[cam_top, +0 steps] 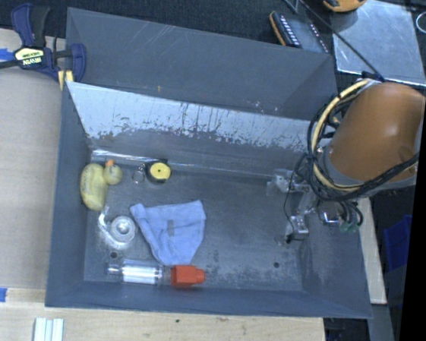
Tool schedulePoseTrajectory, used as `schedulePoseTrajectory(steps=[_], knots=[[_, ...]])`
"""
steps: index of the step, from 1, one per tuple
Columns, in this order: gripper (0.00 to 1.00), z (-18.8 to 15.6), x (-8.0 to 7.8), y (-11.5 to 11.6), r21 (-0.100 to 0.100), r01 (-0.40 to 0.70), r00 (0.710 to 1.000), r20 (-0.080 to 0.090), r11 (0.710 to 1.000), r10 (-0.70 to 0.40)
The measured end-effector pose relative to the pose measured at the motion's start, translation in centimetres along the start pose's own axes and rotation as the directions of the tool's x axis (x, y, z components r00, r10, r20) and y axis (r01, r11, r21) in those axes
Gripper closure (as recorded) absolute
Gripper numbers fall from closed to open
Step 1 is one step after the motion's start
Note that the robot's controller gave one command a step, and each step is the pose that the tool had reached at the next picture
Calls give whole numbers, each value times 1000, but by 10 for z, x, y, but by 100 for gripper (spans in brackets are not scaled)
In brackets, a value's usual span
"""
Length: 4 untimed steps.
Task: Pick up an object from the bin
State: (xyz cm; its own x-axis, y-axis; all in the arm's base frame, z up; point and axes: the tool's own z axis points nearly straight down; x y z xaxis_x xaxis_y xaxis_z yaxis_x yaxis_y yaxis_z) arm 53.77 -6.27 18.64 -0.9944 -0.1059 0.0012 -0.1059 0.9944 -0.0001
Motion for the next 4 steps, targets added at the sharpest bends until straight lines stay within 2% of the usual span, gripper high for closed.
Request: schedulePoseTrajectory(steps=[1,2,3,4], knots=[[0,-15,-35,2,-2,-290,957,6,957,290],[0,-8,-57,1,1,95,995,6,996,-95],[0,-79,-41,-40,5,68,998,17,998,-69],[0,18,-65,27,3,135,991,14,991,-135]])
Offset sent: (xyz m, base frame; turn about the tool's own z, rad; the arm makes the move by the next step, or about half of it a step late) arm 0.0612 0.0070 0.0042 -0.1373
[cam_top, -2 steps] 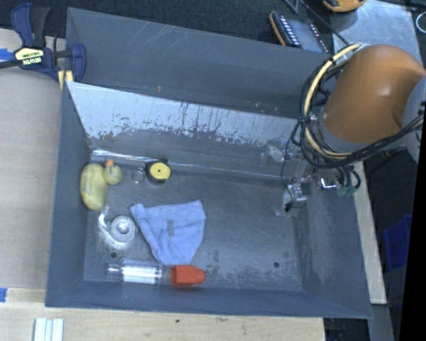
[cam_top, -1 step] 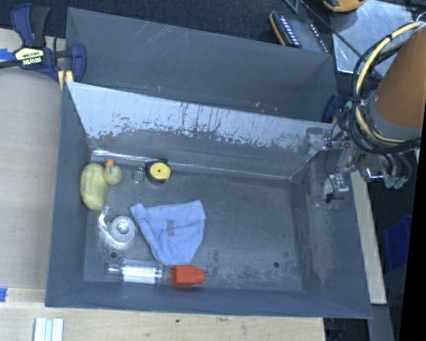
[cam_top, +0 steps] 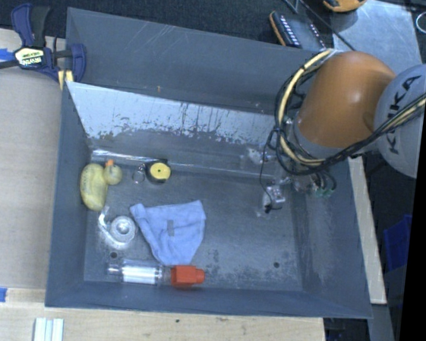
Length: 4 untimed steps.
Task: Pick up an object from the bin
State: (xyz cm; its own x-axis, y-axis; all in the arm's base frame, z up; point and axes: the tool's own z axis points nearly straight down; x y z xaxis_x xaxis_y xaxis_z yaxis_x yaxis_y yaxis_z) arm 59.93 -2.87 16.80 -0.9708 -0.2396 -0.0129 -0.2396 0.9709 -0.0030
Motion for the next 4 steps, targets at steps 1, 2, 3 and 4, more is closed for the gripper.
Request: schedulePoseTrajectory(steps=[1,2,3,4], knots=[[0,25,-6,14,0,-32,999,-2,999,32],[0,78,-19,18,-1,-32,999,-1,999,32],[0,-20,-24,28,0,-33,999,3,999,33],[0,77,-37,36,1,135,991,7,991,-135]])
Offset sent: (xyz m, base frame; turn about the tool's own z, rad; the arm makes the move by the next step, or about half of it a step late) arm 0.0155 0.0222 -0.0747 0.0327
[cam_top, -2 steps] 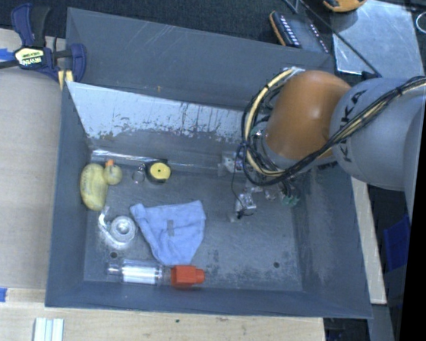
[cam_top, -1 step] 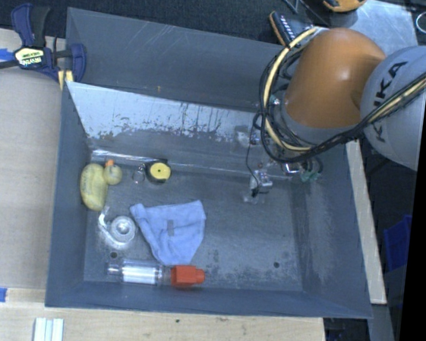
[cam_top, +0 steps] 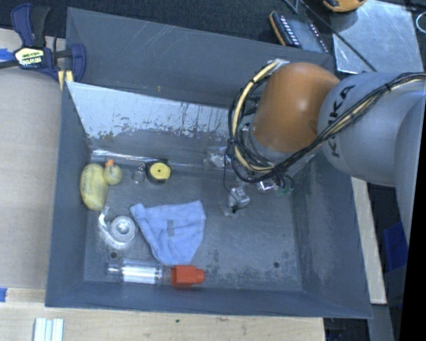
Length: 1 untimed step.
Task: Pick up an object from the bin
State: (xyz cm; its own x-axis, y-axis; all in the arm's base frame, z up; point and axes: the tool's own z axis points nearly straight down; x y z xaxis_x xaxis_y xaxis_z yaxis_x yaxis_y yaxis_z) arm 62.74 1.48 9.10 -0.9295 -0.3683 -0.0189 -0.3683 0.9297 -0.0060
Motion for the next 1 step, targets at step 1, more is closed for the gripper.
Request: schedulePoseTrajectory(steps=[1], knots=[[0,0,26,47,-2,-143,990,-2,990,143]])
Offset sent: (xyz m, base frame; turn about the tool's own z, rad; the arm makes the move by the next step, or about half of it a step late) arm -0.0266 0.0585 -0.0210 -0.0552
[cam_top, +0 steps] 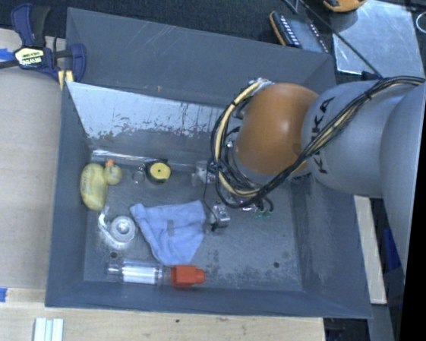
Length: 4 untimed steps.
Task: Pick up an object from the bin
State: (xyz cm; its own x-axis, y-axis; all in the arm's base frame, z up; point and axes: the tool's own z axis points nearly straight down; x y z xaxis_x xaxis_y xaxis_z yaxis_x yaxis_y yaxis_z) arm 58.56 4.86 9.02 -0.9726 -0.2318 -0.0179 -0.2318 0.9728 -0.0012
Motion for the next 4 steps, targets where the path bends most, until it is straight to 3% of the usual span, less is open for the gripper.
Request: schedulePoseTrajectory(steps=[1,2,3,4], knots=[[0,15,-16,14,4,148,989,5,989,-148],[100,19,-47,34,1,36,999,6,999,-36],[100,19,-47,34,1,36,999,6,999,-36],[100,-79,-40,35,0,51,999,5,999,-51]])
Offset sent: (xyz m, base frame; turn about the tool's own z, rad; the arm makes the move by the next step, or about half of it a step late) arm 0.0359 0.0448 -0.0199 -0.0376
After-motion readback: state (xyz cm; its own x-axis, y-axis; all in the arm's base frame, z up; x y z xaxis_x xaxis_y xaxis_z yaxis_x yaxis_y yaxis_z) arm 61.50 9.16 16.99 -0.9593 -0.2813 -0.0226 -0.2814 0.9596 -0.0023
